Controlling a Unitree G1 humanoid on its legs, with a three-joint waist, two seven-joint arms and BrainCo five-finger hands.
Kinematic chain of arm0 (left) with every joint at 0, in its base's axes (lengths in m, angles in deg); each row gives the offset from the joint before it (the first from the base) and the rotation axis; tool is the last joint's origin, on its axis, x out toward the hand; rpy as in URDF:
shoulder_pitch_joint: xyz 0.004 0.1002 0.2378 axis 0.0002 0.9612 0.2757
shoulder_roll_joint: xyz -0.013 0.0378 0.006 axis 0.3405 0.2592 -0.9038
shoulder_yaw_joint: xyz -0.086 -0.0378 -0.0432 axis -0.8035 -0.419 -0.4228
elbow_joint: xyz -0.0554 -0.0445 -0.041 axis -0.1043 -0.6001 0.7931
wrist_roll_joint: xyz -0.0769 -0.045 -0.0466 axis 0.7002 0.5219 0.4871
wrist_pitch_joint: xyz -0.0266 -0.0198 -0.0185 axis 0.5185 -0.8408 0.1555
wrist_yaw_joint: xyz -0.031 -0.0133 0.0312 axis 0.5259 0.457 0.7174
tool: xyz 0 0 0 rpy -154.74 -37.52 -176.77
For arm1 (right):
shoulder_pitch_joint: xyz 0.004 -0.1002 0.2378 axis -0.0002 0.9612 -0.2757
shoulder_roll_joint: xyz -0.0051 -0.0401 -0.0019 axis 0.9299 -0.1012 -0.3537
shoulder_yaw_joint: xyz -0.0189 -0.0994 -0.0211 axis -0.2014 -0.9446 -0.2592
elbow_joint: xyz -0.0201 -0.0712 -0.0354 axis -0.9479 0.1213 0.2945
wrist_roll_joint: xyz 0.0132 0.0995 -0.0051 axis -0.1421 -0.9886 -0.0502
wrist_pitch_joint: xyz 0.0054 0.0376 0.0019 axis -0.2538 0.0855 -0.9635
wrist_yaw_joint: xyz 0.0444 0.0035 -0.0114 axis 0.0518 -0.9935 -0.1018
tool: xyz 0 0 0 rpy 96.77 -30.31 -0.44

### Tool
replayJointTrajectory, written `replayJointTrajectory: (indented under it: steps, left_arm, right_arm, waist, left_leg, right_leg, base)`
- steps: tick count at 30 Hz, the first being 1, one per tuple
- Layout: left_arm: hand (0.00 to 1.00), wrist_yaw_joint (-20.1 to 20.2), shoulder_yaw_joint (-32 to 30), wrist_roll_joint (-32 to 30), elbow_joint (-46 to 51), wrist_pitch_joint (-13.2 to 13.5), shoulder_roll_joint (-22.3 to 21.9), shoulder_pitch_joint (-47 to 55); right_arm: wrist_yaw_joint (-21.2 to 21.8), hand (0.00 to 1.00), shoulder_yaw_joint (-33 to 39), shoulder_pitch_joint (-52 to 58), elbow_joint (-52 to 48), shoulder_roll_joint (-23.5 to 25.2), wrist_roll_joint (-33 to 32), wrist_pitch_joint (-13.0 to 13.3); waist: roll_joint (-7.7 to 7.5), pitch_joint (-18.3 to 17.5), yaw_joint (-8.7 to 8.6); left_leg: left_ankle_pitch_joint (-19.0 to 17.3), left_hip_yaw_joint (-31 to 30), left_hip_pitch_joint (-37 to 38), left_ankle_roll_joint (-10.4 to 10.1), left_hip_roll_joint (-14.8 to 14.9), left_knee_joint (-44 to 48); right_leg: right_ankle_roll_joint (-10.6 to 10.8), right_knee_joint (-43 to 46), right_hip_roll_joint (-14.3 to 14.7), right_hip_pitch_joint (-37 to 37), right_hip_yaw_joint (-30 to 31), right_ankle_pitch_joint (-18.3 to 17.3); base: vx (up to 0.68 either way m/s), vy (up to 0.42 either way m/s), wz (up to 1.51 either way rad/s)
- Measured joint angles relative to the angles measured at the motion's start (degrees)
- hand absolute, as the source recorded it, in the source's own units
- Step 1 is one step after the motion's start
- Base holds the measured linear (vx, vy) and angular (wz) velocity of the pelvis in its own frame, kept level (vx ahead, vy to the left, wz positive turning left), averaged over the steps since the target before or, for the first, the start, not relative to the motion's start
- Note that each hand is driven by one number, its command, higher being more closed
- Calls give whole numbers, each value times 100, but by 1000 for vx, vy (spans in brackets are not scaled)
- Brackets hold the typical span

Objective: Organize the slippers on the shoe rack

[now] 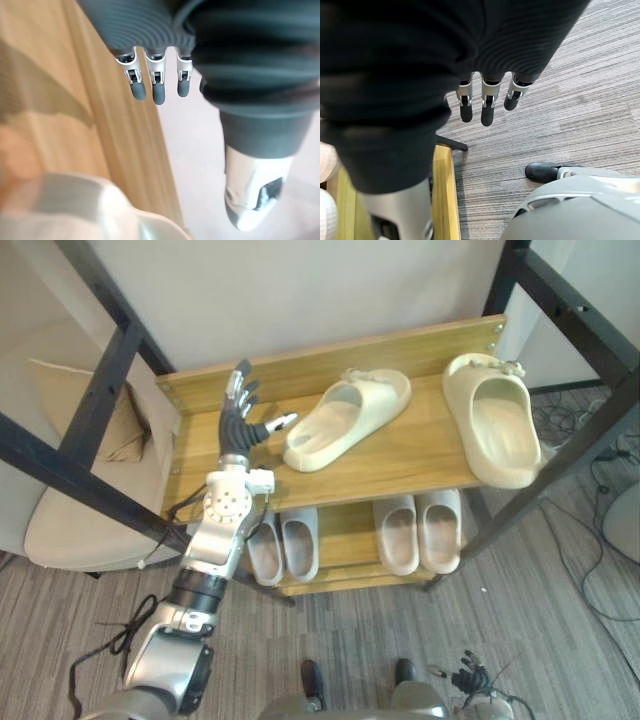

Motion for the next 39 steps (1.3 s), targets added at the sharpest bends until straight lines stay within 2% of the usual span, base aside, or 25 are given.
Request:
replayJointTrajectory:
  steps: [7, 17, 33, 39]
  left_arm:
    - [0, 156, 191, 417, 165, 0, -64, 284]
    - [0, 258, 578, 578, 290, 12, -313, 451]
    - [0, 476, 1703, 1010, 388, 93, -733, 322]
    - [0, 490, 2076, 1202, 380, 92, -809, 191]
  right_arm:
    - [16, 0, -18, -43, 7, 3, 1, -52]
    - [14, 0, -114, -61, 15, -1, 2, -58]
    - [0, 0, -193, -94, 63, -5, 0, -98]
    - [-6, 0, -310, -154, 65, -28, 0, -99]
  waist:
    - [-57, -27, 61]
    - [-84, -42, 62]
    - [-137, -88, 39]
    - [-142, -90, -53]
  left_leg:
    - [0, -13, 0, 0, -4, 0]
    - [0, -17, 10, 0, -7, -1]
    - [-1, -27, 58, 0, -15, -2]
    - [-1, -27, 64, 0, -18, -2]
  right_leg:
    - [0, -11, -1, 17, -17, 0]
    - [0, -29, -2, 40, -24, 0]
    - [8, -70, -7, 75, -43, 8]
    - [14, -109, -6, 103, -49, 26]
  base:
    - [0, 0, 0]
    - [0, 0, 0]
    - [0, 0, 0]
    - [0, 0, 0]
